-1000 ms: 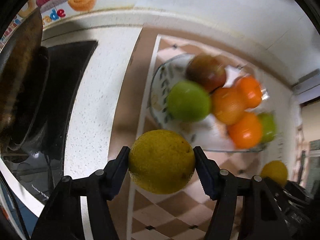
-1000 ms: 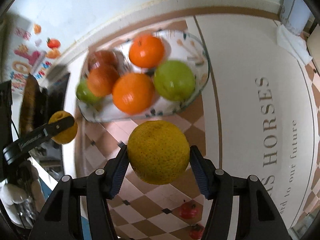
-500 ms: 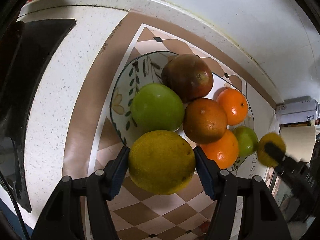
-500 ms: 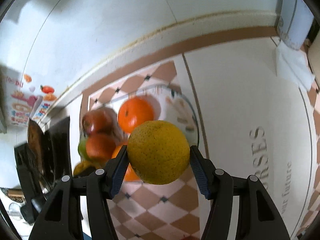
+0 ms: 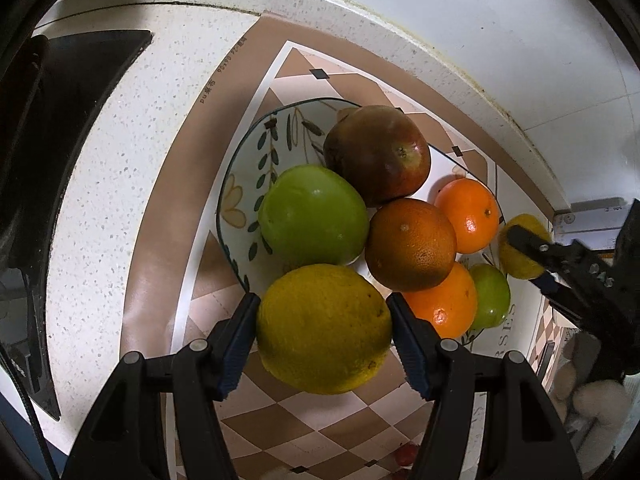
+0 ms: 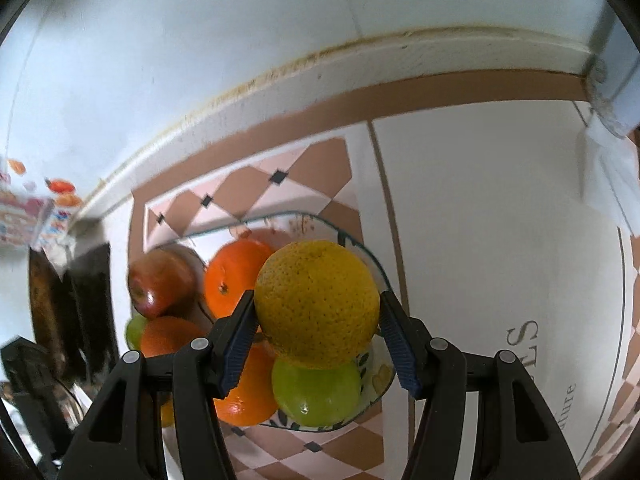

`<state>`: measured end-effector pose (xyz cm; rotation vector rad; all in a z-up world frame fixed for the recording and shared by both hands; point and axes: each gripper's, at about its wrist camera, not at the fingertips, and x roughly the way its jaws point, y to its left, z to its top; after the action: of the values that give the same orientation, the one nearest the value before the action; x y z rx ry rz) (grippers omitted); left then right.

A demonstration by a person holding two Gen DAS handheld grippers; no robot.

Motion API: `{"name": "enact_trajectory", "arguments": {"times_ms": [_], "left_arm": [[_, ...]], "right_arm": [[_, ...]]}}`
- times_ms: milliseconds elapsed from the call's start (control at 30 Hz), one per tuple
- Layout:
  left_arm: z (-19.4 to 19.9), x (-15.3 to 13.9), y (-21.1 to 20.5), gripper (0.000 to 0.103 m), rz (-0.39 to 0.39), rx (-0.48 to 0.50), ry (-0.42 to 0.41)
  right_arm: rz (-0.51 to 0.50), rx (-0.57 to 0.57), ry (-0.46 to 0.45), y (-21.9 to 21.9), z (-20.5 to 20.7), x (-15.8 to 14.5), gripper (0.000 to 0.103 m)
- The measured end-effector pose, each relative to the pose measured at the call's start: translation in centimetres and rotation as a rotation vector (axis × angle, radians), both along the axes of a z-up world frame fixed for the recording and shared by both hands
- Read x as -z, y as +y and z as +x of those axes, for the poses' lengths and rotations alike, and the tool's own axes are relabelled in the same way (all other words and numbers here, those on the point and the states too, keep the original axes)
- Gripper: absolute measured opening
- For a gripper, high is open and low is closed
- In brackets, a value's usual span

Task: Organize fruits
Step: 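Carry both lemons onto the white plate and open both tools, then lift both tools away from the plate toward the cherry tomatoes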

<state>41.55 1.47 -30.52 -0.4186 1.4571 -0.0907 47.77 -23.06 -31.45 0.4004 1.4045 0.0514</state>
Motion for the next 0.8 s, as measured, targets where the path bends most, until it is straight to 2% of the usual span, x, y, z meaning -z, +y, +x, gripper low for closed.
{"name": "enact_trajectory", "arguments": {"times_ms": [67,133,200,267,333,500,567,667,800], "left_arm": [[0.1,-0.5,-0.1,0.066,0.006,0.004,-0.007],[0.2,-0.9,-0.2,0.073,0.009,0.010,-0.020],[0.2,-1.4,-0.2,0.087,0.014,0.014,-0.029],[0.3,-1.7,0.0,0.089,0.008,0.015,-0.035],[0.2,-2.2,0.3,0.090,0.014,0.016,-0.043],[-0.7,-3.8,1.1,0.094,0.055,0.035,-0.085],[-1.3,-4.7,1.3,0.094,0.091,0.044,-0.111],[-2.8,-6.5,1.2,0.094,0.194,0.072,-0.173],[-5.6,-9.0,1.0,0.094,0.308,0.107,-0.254]], "right_arm": [[0.002,0.000,0.014,0.0,0.0,0.3,0.068],[0.003,0.003,0.004,-0.1,-0.2,-0.1,0.086],[-0.011,-0.005,-0.001,0.1,-0.5,-0.8,0.086],[-0.056,-0.026,-0.012,0.6,-1.2,-1.8,0.087],[-0.109,-0.057,-0.035,1.3,-2.2,-3.1,0.093],[-0.196,-0.095,-0.089,3.1,-5.5,-5.8,0.094],[-0.237,-0.106,-0.113,3.7,-7.2,-6.9,0.095],[-0.289,-0.121,-0.154,4.5,-10.0,-8.7,0.096],[-0.315,-0.114,-0.195,5.0,-13.7,-10.8,0.097]]}}
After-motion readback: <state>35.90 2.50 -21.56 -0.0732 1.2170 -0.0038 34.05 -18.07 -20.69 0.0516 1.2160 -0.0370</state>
